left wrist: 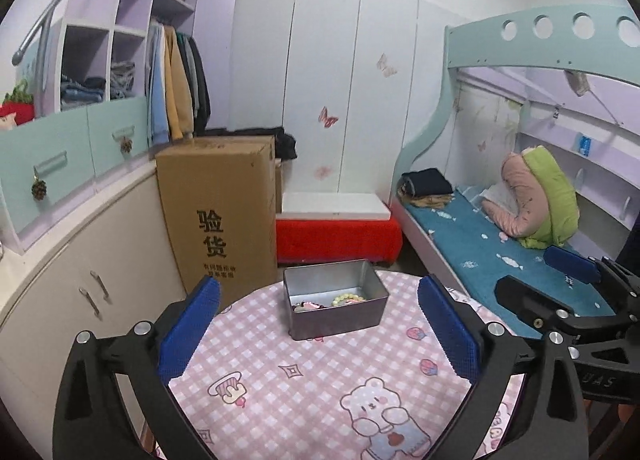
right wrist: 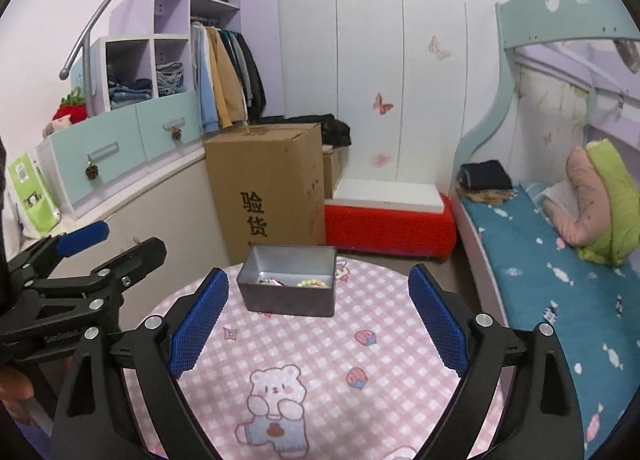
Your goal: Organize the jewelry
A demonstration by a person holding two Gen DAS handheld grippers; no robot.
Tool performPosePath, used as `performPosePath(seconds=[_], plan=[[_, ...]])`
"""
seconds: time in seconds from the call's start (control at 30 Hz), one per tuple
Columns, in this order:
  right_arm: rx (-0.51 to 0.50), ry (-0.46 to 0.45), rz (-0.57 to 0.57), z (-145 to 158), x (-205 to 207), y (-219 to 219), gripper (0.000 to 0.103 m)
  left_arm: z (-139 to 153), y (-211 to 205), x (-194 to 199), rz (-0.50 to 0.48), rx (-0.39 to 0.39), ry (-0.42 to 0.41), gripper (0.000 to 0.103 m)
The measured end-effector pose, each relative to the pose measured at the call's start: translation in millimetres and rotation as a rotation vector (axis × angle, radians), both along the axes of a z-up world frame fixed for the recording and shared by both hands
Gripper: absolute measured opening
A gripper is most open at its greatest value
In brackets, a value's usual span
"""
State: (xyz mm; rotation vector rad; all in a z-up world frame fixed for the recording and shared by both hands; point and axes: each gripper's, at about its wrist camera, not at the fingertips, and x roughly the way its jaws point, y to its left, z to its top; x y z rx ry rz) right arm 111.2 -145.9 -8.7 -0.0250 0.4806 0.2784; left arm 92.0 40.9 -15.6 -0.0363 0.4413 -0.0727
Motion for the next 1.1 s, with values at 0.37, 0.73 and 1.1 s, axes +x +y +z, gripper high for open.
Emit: performPosePath(seconds=[0.37, 0.73, 1.1], plan=[[0.007, -0.119, -0.018, 35, -62, -2, 0.091, 31, -7, -61, 0.021, 0.014, -0.109, 0.096], [0.031, -0.195, -0.025, 52, -102, -10, 0.091, 52, -19, -101, 0.041, 0.057, -0.252, 0.096], [0.009, -0.264, -0.081, 57, -113, -14, 0.091, 55, -29, -103, 0.043, 0.070, -0.290, 0.096]])
